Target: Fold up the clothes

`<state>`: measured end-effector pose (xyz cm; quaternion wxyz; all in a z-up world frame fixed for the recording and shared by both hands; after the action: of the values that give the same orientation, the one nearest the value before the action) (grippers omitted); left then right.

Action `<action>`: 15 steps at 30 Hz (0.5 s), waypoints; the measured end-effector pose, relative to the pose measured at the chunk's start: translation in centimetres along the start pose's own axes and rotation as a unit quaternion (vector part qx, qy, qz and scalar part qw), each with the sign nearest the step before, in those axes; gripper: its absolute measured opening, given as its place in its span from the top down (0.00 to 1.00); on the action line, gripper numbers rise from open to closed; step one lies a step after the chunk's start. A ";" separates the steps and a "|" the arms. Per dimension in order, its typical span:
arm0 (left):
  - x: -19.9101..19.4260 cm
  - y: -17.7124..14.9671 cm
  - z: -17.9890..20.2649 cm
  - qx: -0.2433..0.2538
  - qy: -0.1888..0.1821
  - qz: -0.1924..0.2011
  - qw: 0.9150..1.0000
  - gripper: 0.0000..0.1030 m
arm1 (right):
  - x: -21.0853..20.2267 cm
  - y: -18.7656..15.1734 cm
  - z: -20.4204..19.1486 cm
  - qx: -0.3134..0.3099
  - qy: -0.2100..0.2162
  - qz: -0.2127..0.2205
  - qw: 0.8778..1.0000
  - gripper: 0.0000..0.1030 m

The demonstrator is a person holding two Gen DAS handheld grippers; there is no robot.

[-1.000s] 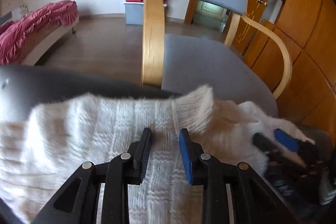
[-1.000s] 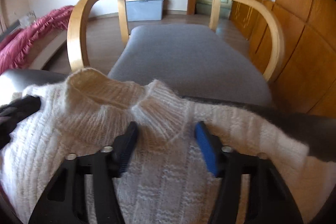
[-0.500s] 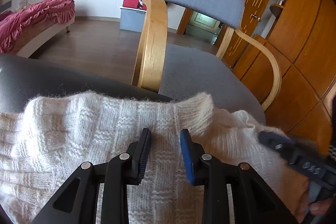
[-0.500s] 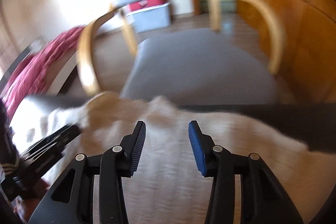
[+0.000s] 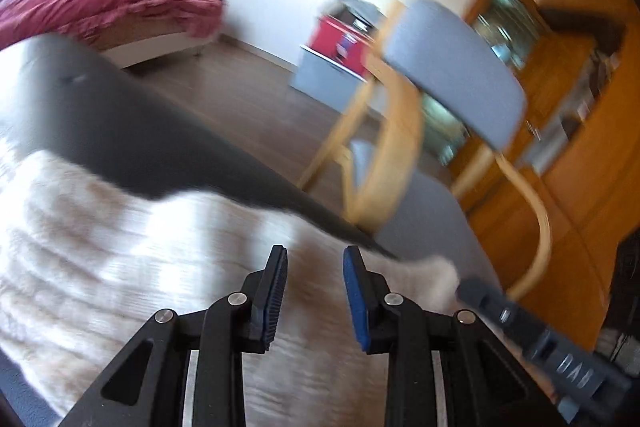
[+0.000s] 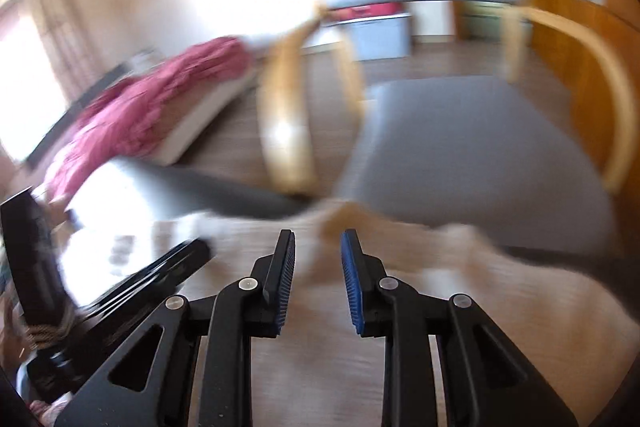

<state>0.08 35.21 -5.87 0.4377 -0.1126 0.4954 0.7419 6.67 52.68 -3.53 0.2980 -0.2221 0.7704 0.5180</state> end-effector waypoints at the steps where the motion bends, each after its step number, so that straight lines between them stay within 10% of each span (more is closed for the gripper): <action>1: -0.1 0.3 -1.0 -0.019 0.010 0.006 1.000 0.72 | 1.1 -0.1 -0.3 0.003 0.004 -0.012 1.000 0.75; 5: 1.3 -0.3 -2.3 -0.042 0.017 -0.024 0.999 0.72 | 5.3 -0.7 -0.1 0.029 0.015 -0.049 0.998 0.78; 15: 1.6 -0.8 -1.6 -0.020 0.016 -0.028 0.999 0.72 | 3.2 -0.6 3.7 0.053 -0.066 0.014 0.996 0.83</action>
<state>-0.73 34.89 -8.09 0.4482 -0.1474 0.4837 0.7372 5.58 55.84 -7.17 0.3522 -0.1607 0.7782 0.4945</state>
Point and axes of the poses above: each gripper's, at about its wrist camera, not at the fingertips, and x roughly the way its jaws point, z to its right, y to its top, the point moved 8 cm from there along x, roughly the way its jaws point, and after that the axes turned 1 degree about -x, right-handed, at the moved point
